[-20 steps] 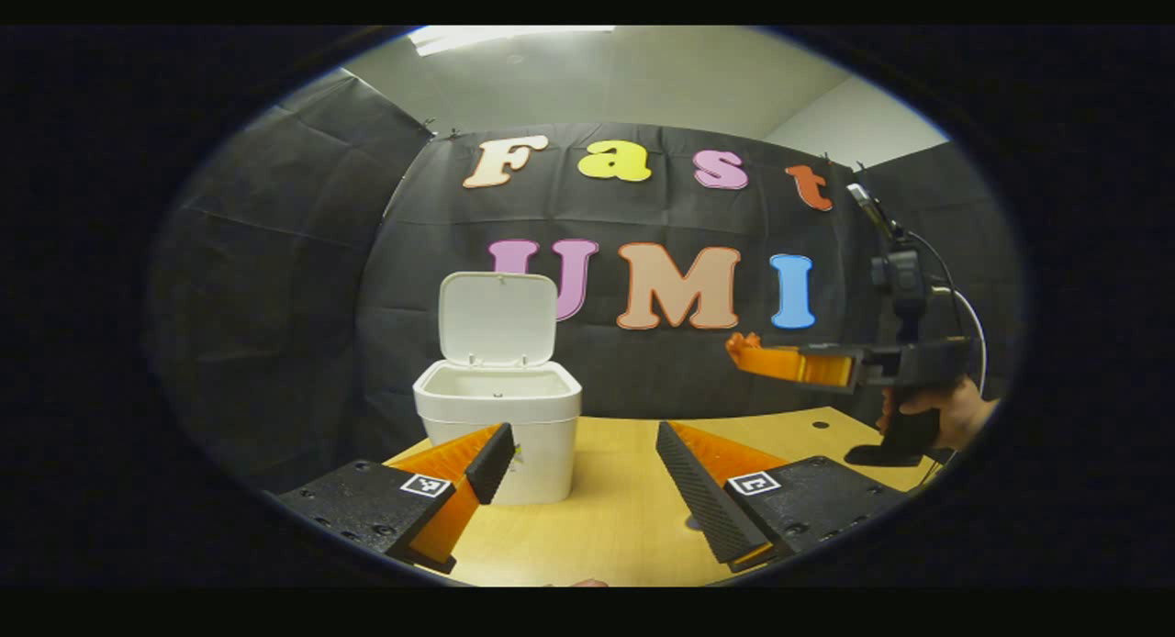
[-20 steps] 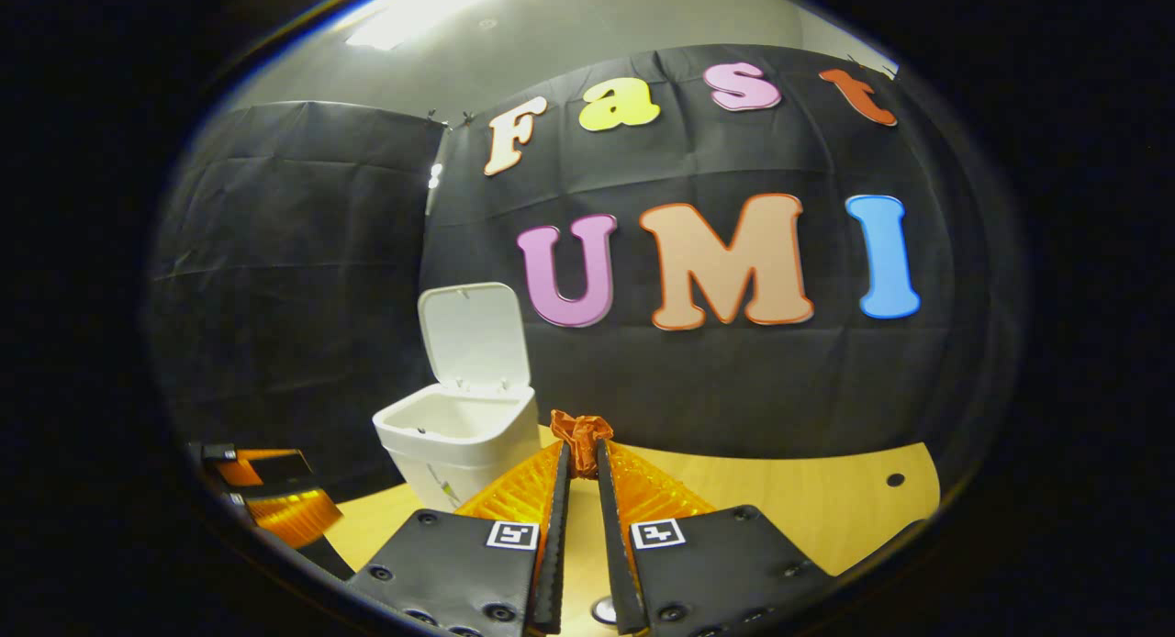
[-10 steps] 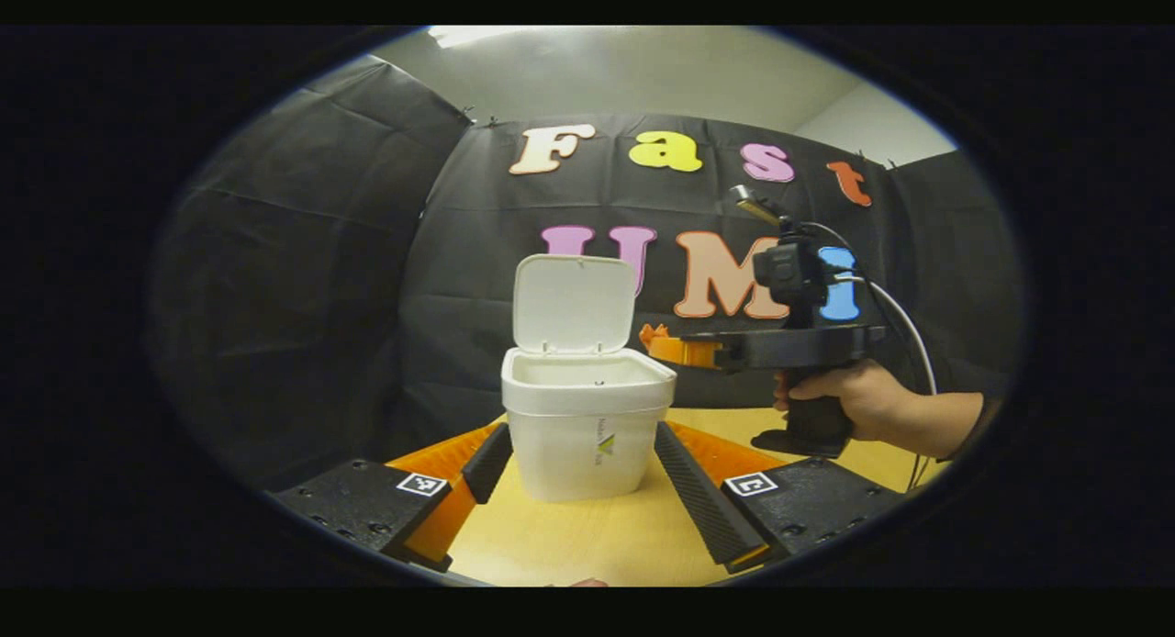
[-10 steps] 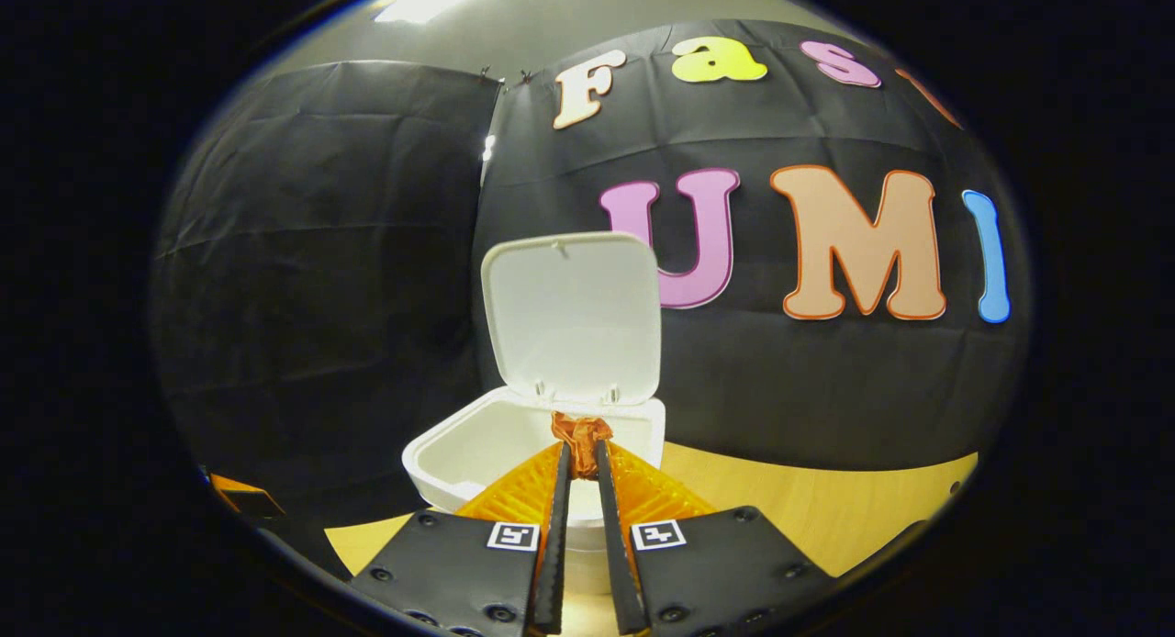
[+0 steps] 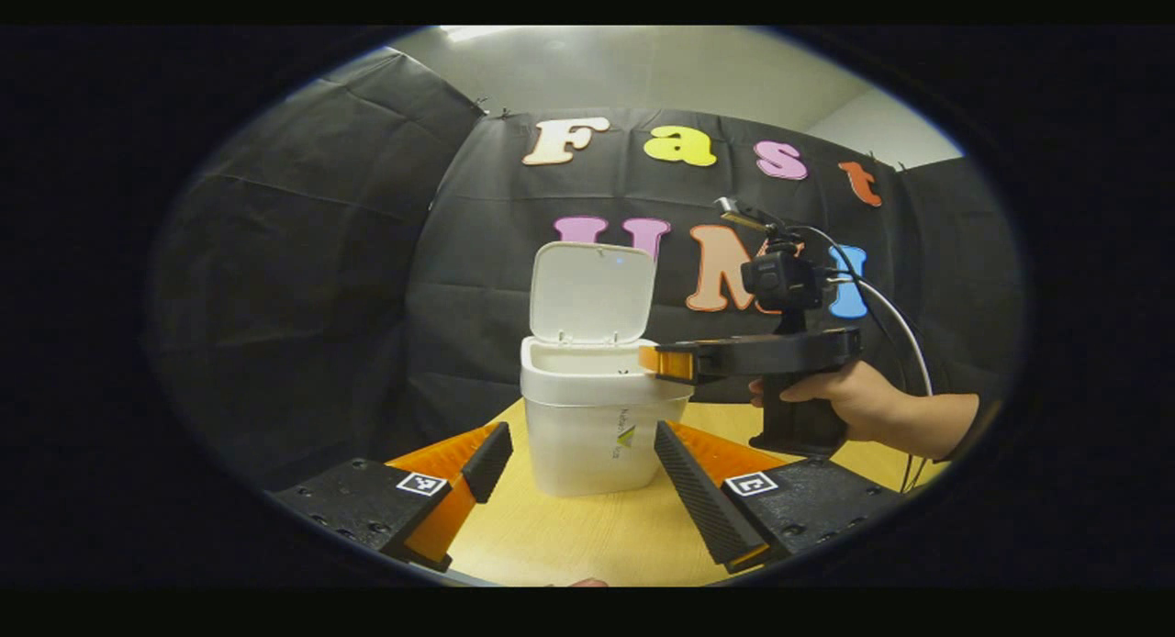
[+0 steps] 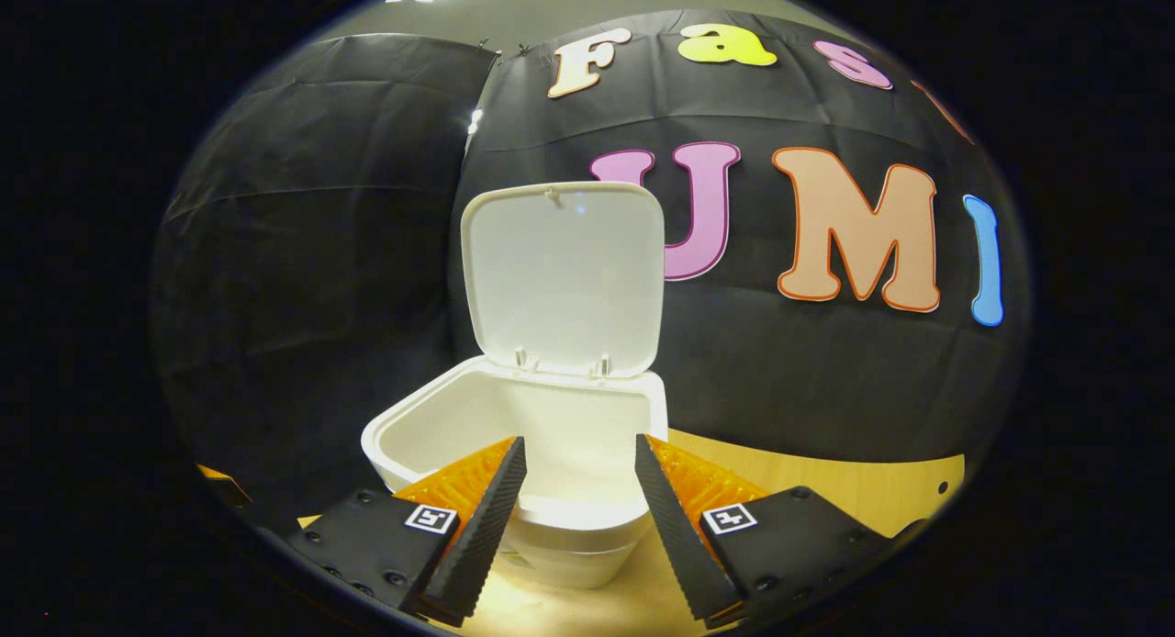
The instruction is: Press the lid of the desktop garbage bin to open it, pick up the crumpled paper on the desktop and throw it into the bin, then pick up the pop can on the desktop and drop it into the bin, and finally close the garbage bin lid.
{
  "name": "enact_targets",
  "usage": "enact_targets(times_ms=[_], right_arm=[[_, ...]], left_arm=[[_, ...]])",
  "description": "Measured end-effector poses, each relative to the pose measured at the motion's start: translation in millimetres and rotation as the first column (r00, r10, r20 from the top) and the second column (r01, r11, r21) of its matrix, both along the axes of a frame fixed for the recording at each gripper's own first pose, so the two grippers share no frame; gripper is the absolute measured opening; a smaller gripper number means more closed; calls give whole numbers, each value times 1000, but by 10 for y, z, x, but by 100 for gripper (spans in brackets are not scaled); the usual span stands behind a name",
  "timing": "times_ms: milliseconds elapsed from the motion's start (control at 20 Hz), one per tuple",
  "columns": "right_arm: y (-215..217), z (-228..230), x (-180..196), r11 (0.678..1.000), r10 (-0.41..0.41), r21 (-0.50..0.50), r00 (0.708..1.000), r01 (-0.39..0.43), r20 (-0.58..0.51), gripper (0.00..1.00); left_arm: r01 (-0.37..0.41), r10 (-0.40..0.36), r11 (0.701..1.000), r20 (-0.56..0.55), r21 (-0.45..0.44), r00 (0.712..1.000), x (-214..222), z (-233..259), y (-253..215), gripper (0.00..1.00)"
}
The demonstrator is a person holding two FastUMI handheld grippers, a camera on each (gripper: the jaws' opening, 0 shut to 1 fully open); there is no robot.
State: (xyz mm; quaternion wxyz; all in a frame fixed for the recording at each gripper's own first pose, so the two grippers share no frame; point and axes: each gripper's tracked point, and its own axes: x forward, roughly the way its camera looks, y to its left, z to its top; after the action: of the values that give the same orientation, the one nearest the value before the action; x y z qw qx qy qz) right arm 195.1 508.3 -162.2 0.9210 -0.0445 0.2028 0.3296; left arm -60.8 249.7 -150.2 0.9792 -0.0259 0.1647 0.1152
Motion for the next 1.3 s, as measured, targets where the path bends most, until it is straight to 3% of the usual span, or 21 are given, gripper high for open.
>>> enact_targets(times_ms=[200,350,500,900,1100,1300], right_arm=[[-721,686,-90,996,-62,72,988,52,141,82],[-1499,1088,-110,988,-146,87,956,128,256,82],[-2325,1221,-208,973,-229,88,926,212,300,82],[-4454,929,-522,874,-483,73,840,481,249,82],[-5224,645,-737,815,-575,65,790,576,211,83],[-5672,206,-918,787,-608,-7,777,617,164,83]], left_arm=[[73,-73,997,31,-3,997,177,38,-349,93],[142,-141,990,48,-22,989,365,-11,-739,93],[213,-212,977,38,-25,976,503,-137,-1172,93],[355,-355,933,3,-53,935,736,-737,-2380,94],[345,-349,937,-66,-59,935,689,-1365,-2695,94],[295,-297,955,-140,-39,944,656,-1961,-2734,94]])
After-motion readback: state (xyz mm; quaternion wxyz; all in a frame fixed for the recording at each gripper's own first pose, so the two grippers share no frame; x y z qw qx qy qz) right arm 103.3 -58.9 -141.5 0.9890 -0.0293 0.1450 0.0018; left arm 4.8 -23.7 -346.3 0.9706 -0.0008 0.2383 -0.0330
